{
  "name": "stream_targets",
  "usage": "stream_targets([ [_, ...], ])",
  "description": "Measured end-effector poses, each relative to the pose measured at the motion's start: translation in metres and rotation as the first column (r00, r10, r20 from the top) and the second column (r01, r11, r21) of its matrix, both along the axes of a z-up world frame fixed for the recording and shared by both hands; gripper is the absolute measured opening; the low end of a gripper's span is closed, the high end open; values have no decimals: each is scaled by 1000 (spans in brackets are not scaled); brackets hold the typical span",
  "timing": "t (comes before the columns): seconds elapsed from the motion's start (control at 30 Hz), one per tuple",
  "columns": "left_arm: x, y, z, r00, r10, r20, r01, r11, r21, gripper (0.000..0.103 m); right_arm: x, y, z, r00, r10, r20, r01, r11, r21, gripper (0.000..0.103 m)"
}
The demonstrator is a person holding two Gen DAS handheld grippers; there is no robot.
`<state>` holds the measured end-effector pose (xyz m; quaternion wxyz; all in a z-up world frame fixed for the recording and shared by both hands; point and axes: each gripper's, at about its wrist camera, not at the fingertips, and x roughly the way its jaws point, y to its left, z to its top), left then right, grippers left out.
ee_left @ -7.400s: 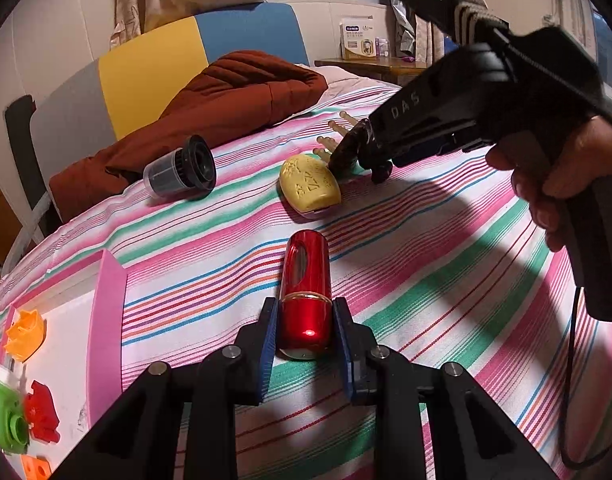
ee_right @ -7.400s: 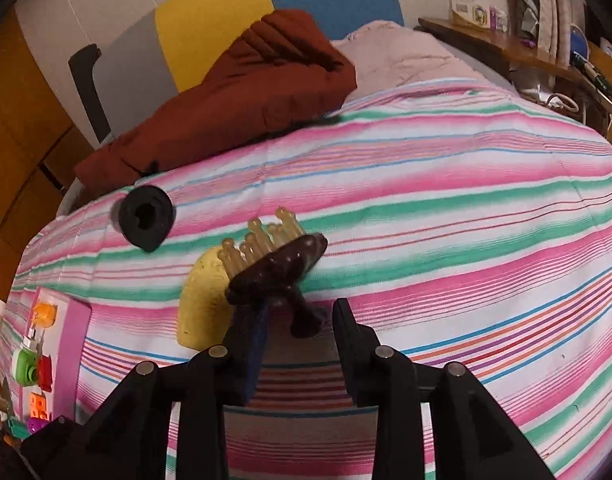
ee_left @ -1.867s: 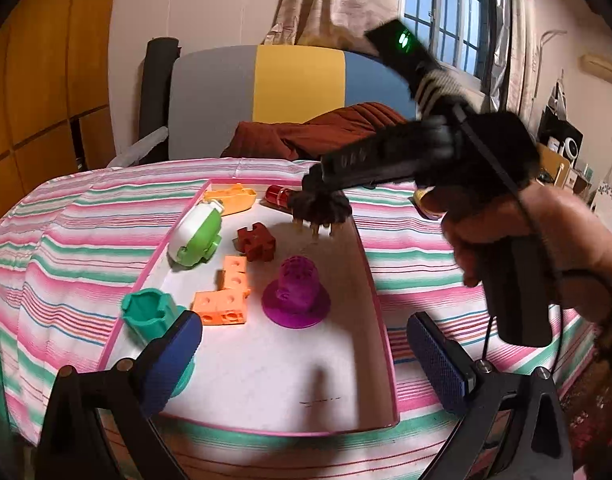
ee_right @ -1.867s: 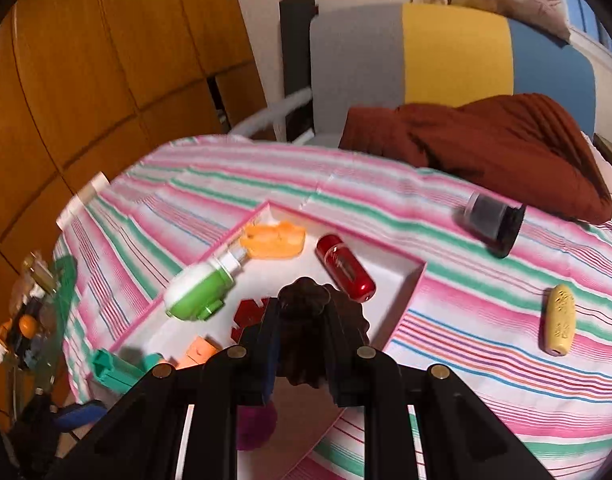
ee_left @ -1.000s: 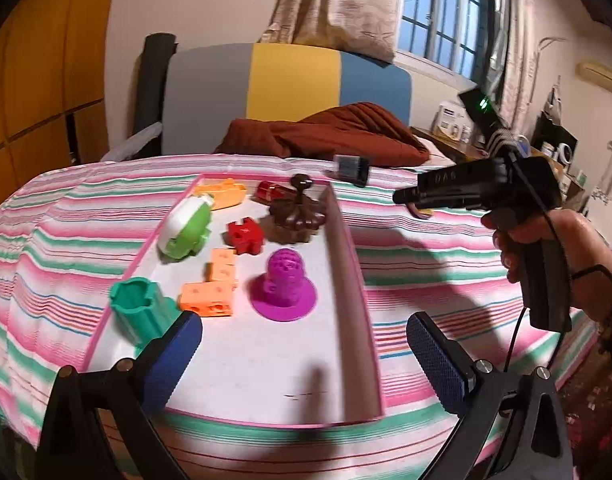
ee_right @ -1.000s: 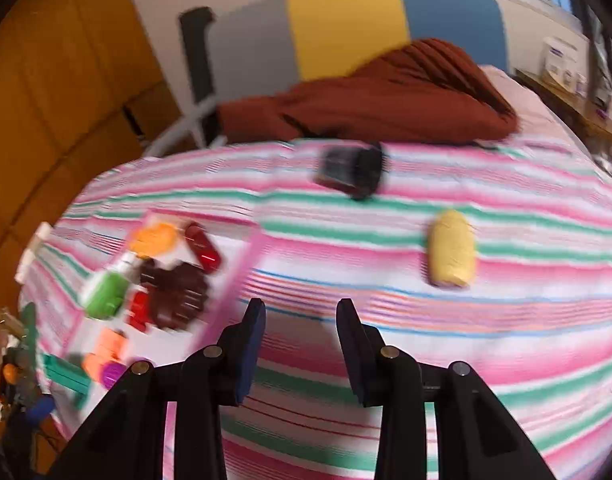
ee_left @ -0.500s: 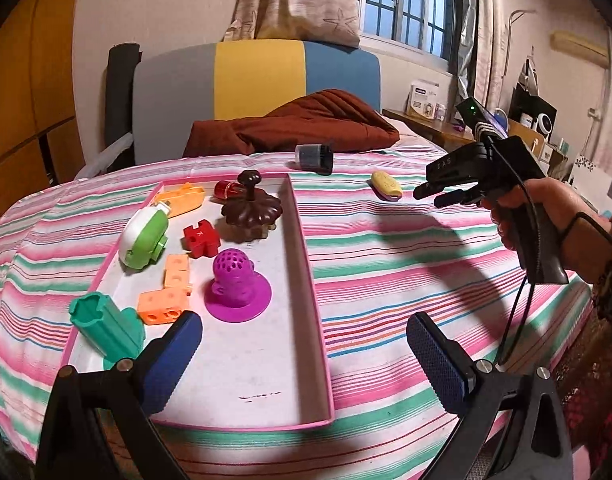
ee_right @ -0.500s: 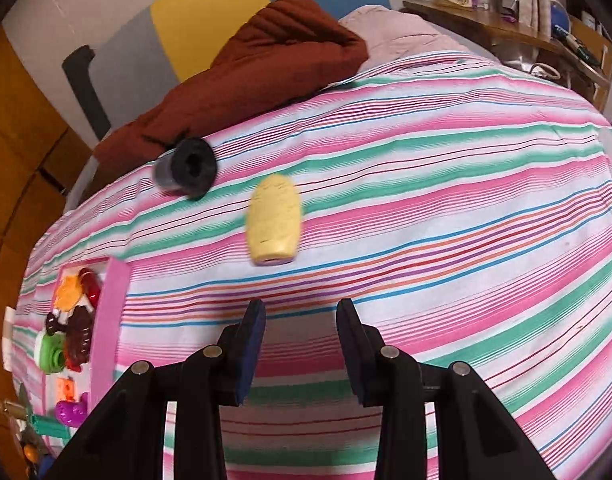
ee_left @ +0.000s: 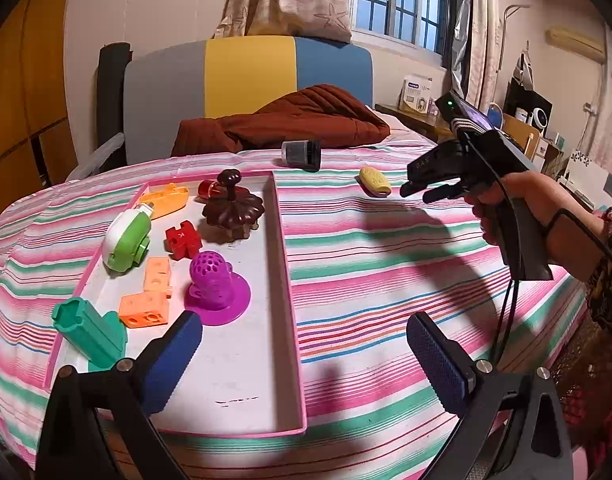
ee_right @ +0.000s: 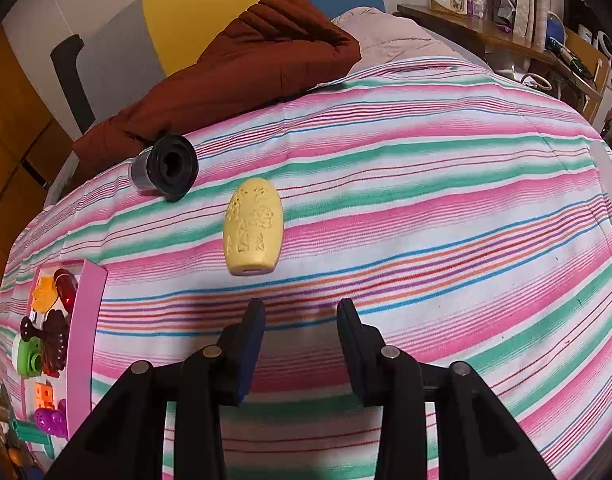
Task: Organize rigid objects
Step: 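Move the right tool to the yellow egg-shaped toy and grasp it, then move the left tool to the clear-lidded black cylinder container while the right tool holds the egg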
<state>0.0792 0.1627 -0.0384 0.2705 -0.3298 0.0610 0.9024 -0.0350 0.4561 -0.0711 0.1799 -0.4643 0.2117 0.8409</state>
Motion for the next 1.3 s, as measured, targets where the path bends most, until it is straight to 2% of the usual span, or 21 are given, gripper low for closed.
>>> stream_targets([
  [0.33, -5, 7, 6, 1000, 10, -11, -10, 1000, -20, 103, -34, 8, 8, 995, 33, -89, -28, 998, 56, 42],
  [0.53, -11, 9, 12, 999, 30, -13, -30, 999, -17, 103, -52, 14, -6, 995, 60, -85, -62, 998, -22, 43],
  [0.7, -13, 17, 11, 1000, 21, -4, -21, 999, -28, 103, -61, 6, -5, 991, 96, -92, -95, 995, 18, 43],
  [0.87, -19, 32, 20, 1000, 9, -25, -10, 999, -40, 103, -70, -6, -10, 986, 158, -58, -151, 983, 101, 43],
  [0.93, -25, 39, 25, 1000, 7, -25, -8, 999, -37, 103, -69, -4, -9, 984, 167, -57, -162, 983, 91, 42],
  [1.1, -51, 62, 41, 999, 4, -47, -6, 999, -43, 103, -63, 12, -8, 994, 106, -19, -106, 994, 24, 42],
  [1.23, -82, 87, 53, 997, 13, -75, -20, 995, -93, 103, -52, 29, -5, 998, 24, 62, -28, 997, 69, 42],
  [1.3, -106, 102, 57, 998, 15, -64, -21, 994, -106, 103, -46, 39, -5, 996, -2, 91, -7, 995, 97, 42],
])
